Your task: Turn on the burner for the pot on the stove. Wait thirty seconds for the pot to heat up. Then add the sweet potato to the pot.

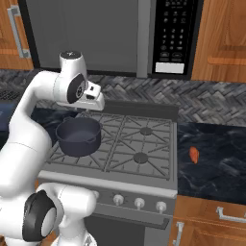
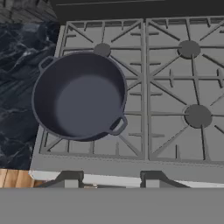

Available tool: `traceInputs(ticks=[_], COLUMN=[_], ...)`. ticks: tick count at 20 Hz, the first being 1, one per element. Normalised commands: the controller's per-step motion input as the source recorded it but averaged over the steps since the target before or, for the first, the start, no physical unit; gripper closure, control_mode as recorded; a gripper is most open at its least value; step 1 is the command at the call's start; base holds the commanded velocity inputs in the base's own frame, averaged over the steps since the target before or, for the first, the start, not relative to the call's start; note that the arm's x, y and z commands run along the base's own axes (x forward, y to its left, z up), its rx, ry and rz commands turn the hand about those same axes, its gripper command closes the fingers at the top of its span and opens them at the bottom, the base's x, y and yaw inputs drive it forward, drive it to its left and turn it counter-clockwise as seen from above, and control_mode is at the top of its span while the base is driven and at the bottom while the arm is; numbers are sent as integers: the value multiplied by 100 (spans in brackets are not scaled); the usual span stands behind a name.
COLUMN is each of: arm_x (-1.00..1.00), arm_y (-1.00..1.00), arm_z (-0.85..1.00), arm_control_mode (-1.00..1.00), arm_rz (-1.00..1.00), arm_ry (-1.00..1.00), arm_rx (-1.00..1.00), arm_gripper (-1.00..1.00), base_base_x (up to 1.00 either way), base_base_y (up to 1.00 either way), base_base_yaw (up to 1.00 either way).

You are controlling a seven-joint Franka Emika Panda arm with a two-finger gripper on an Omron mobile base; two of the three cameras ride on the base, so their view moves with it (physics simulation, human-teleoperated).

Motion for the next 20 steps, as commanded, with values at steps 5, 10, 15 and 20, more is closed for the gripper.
traceInputs(ticks=[5,10,15,20], arm_x=[-34,-50,-64,-92], arm_y=[20,74,78,74], arm_z=[-11,-10,0,-3], arm_control_mode=[-100,-100,-100,-100], arm_rz=[4,7,1,0], arm_ry=[-1,0,0,-4], arm_rx=[-1,-5,-6,-5], arm_gripper=[-100,-100,-100,-100], base_base_x=[0,0,0,0], base_base_y=[0,0,0,0], base_base_yaw=[0,0,0,0])
